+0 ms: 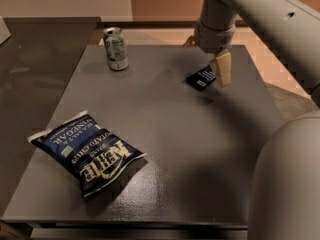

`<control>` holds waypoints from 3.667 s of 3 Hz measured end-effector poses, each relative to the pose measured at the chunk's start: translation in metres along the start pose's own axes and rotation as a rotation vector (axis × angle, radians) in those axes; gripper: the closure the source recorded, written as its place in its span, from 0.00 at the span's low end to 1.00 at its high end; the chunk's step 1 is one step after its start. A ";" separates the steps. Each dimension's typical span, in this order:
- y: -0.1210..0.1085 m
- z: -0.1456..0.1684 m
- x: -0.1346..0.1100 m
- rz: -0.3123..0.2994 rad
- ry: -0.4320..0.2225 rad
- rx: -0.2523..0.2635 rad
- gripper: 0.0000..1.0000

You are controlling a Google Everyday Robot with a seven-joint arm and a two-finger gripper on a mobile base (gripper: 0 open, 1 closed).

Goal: Move rxbar blueberry near 7up can

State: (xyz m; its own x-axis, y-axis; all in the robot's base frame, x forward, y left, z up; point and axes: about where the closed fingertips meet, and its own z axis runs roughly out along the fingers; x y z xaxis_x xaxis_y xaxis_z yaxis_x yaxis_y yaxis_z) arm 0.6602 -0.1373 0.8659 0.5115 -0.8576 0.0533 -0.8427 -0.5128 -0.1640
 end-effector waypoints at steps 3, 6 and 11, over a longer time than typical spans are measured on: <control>0.001 0.033 0.033 -0.098 0.070 -0.119 0.00; 0.000 0.031 0.048 -0.095 0.057 -0.132 0.65; -0.035 -0.019 -0.036 0.171 -0.119 0.016 1.00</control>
Offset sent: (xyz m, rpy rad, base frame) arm 0.0138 -0.0394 -0.0258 -0.1895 0.1135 0.0957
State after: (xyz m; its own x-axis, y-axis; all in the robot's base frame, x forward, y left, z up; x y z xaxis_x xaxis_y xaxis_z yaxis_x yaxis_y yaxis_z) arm 0.6679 -0.0897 0.8888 0.3787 -0.9208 -0.0931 -0.9165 -0.3591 -0.1762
